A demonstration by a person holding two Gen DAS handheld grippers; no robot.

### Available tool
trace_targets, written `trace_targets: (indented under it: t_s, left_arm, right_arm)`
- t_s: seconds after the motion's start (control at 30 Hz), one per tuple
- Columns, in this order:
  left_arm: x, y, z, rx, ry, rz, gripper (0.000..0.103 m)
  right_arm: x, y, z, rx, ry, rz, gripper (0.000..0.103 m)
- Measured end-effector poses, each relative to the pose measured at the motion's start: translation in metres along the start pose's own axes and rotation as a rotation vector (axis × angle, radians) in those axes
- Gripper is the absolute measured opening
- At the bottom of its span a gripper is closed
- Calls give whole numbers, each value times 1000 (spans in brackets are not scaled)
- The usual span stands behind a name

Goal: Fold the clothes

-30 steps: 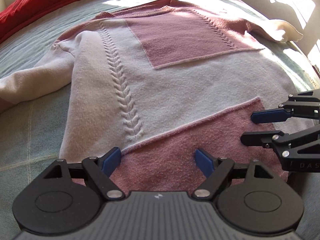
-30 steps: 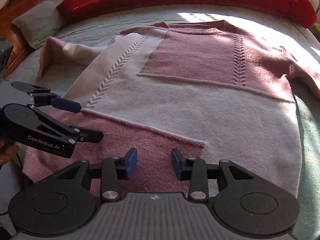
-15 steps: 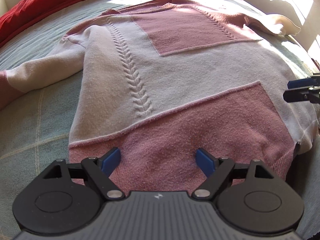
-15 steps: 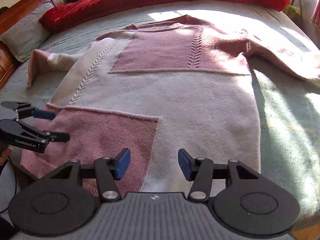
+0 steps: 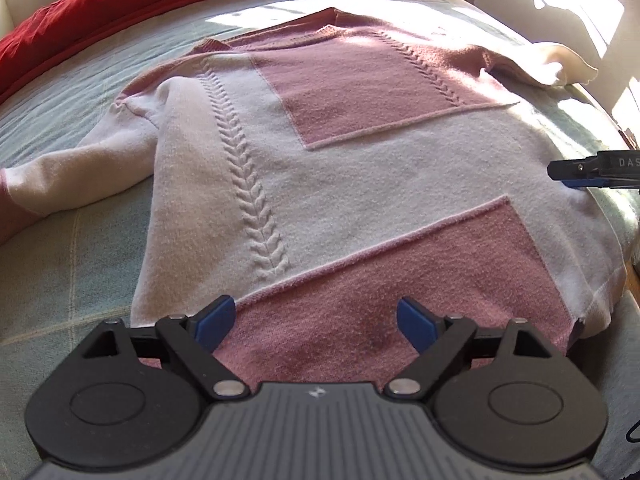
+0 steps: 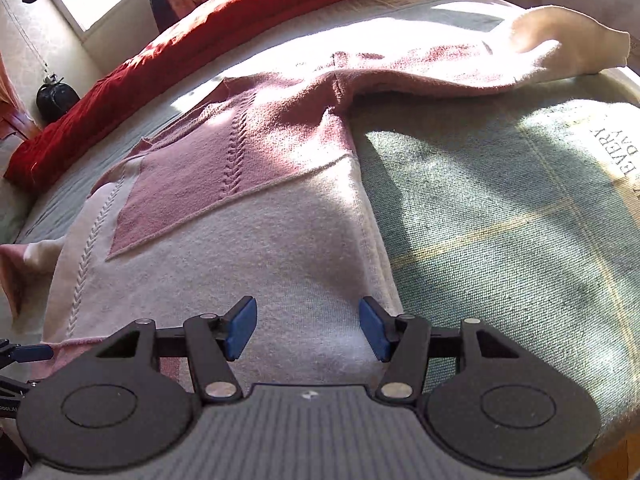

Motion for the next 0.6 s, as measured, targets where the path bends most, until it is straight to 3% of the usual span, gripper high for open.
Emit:
trace_targets:
  t_s: [0.2,0.37,0.6]
  left_arm:
    - [-11,54,-21,-44,-92,-120,88]
    - [-41,79,-17,-47,-89,-138,88]
    - [-72,70,3,-8,-86,-90,88]
  right_arm:
    - [-21,76,33,102,59,-80,61]
    - [-76,143,64,188,88,-117,60]
    - [-154,139,51,199,-15,22,58]
Point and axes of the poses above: each gripper's, at about its wrist camera, not at the fingertips, and x roughly against the way its jaws point, z to its left, y to its top, the point moved 5 cm from there along -x, roughly the way its jaws point, and after that the axes turned 11 degrees about -z, right-handed, at the moved point
